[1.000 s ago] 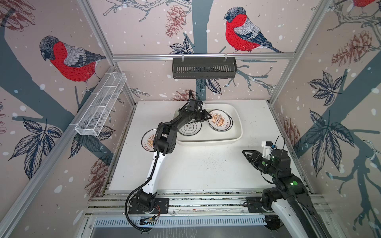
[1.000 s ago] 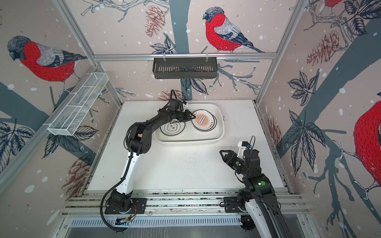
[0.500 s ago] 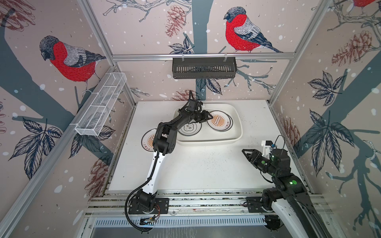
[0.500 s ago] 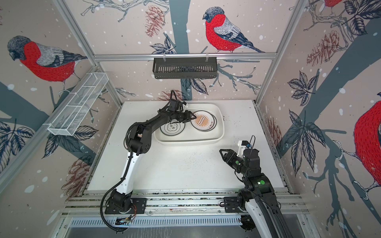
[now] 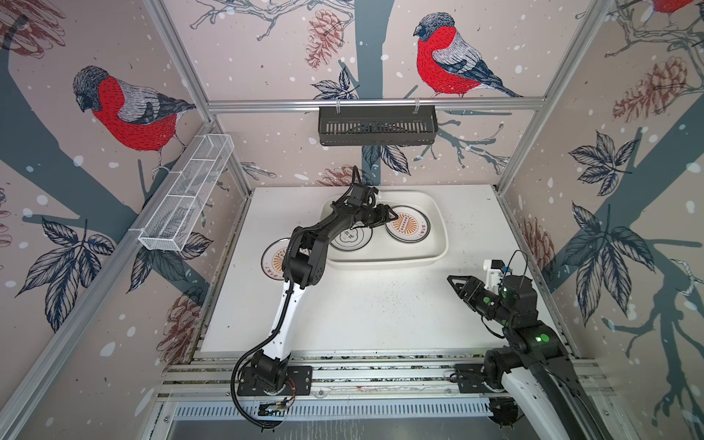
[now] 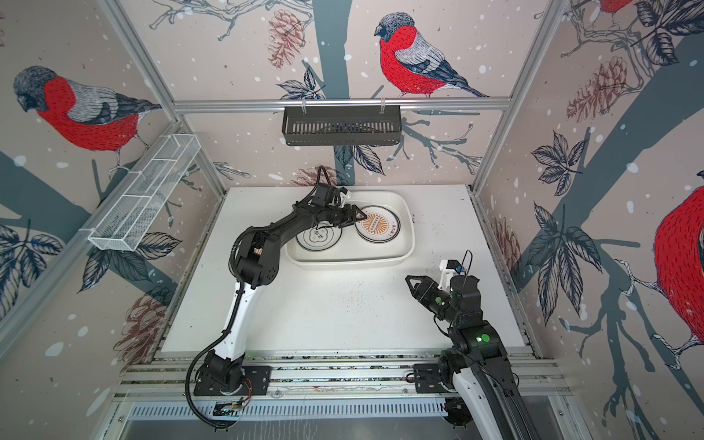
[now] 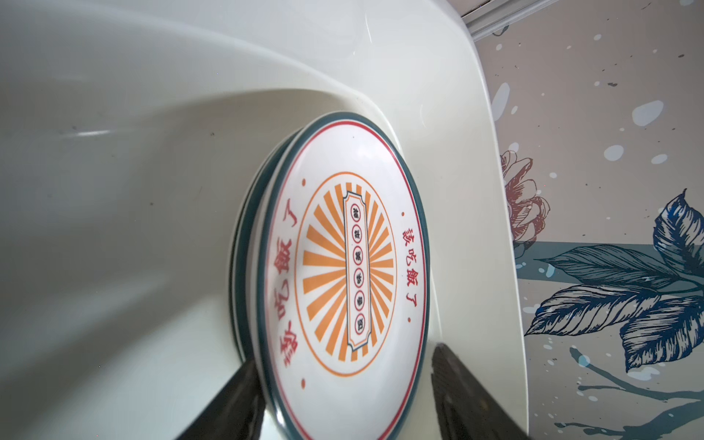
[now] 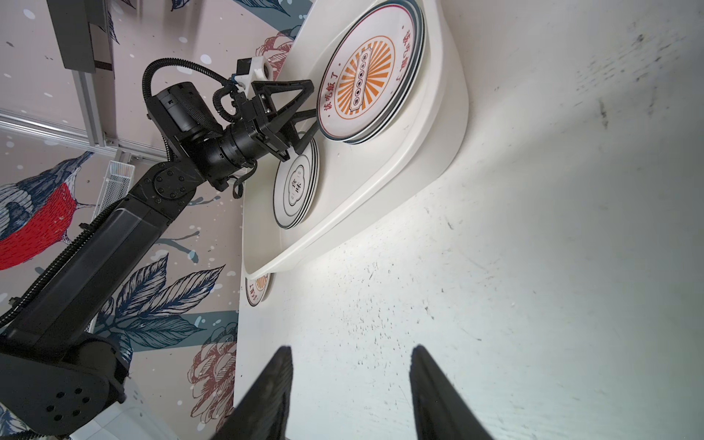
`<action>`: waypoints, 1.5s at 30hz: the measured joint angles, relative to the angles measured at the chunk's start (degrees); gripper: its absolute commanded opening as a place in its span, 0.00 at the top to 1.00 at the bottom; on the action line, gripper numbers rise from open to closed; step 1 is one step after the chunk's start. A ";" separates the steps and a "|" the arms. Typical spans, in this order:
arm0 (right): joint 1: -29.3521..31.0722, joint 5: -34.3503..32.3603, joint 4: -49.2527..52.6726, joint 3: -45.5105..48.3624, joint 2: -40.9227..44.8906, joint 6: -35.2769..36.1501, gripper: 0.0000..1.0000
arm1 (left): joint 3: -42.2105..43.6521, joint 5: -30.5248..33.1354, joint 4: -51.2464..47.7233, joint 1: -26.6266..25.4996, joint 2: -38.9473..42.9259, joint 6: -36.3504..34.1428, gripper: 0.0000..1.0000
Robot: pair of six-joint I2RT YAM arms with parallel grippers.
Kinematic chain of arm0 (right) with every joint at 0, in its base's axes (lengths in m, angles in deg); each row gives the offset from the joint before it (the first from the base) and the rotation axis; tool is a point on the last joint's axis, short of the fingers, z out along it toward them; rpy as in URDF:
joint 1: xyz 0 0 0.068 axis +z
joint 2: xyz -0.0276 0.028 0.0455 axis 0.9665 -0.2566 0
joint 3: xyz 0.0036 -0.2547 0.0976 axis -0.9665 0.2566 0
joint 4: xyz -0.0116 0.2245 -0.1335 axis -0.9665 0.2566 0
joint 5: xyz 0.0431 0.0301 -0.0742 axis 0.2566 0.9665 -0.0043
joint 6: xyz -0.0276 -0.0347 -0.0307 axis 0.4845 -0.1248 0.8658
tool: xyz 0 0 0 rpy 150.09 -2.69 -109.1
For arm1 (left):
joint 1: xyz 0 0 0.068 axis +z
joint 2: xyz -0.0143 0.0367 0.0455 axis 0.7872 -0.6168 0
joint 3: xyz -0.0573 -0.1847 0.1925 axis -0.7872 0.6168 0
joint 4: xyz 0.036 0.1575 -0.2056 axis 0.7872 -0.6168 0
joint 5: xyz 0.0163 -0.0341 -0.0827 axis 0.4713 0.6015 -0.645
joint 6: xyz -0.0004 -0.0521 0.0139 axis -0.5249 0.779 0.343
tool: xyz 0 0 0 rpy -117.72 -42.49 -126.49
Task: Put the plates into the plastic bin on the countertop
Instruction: 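Lower the sunburst plate flat onto the sunburst stack in the bin with the left gripper, then open the left gripper and lift it out of the bin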
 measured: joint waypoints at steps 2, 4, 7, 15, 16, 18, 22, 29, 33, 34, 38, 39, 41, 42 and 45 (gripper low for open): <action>0.00 0.04 -0.02 -0.02 0.00 0.00 0.49 | 0.24 0.02 -0.13 -0.04 0.09 0.00 0.31; 0.00 0.11 -0.02 -0.02 0.00 0.00 0.49 | 0.33 0.13 -0.31 -0.04 0.20 -0.04 0.31; 0.00 0.11 -0.02 -0.02 -0.02 0.00 0.49 | 0.33 0.28 -0.44 -0.04 0.55 -0.28 0.31; 0.00 0.13 -0.81 0.00 -0.04 -0.02 0.49 | 0.76 1.01 -0.87 -0.07 1.44 -1.14 0.29; 0.00 0.13 -0.85 0.00 -0.04 -0.02 0.49 | 0.76 1.25 -0.90 -0.09 1.51 -1.38 0.29; 0.00 0.13 -0.85 0.00 -0.04 -0.02 0.49 | 0.79 1.60 -0.96 -0.09 1.55 -1.49 0.28; 0.00 0.13 -0.87 0.02 -0.04 0.00 0.48 | 1.18 1.88 -1.22 -0.13 1.55 -1.75 0.29; 0.00 0.13 -0.87 0.02 -0.13 0.00 0.48 | 1.62 1.95 -1.29 -0.37 1.55 -2.14 0.28; 0.00 0.13 -0.87 0.00 -0.15 0.00 0.48 | 1.64 1.99 -1.31 -0.61 1.55 -2.29 0.28; 0.00 0.13 -0.87 -0.02 -0.15 0.00 0.48 | 1.64 2.01 -1.31 -0.66 1.55 -2.56 0.28; 0.00 0.13 -0.87 -0.04 -0.15 0.02 0.48 | 1.64 2.21 -1.68 -0.68 1.84 -2.56 0.28; 0.00 0.13 -0.87 -0.11 -0.15 0.02 0.48 | 1.64 2.54 -2.03 -0.68 2.19 -2.58 0.28; 0.00 0.13 -0.98 -0.13 -0.17 0.02 0.48 | 1.62 3.17 -2.97 -0.68 3.17 -2.97 0.27; -0.02 0.13 -1.07 -0.13 -0.26 0.02 0.48 | 1.57 3.45 -3.43 -0.68 3.85 -3.04 0.26; 0.00 0.15 -1.40 -0.13 -0.63 0.04 0.48 | 0.85 5.53 -5.14 -0.66 6.25 -4.44 0.26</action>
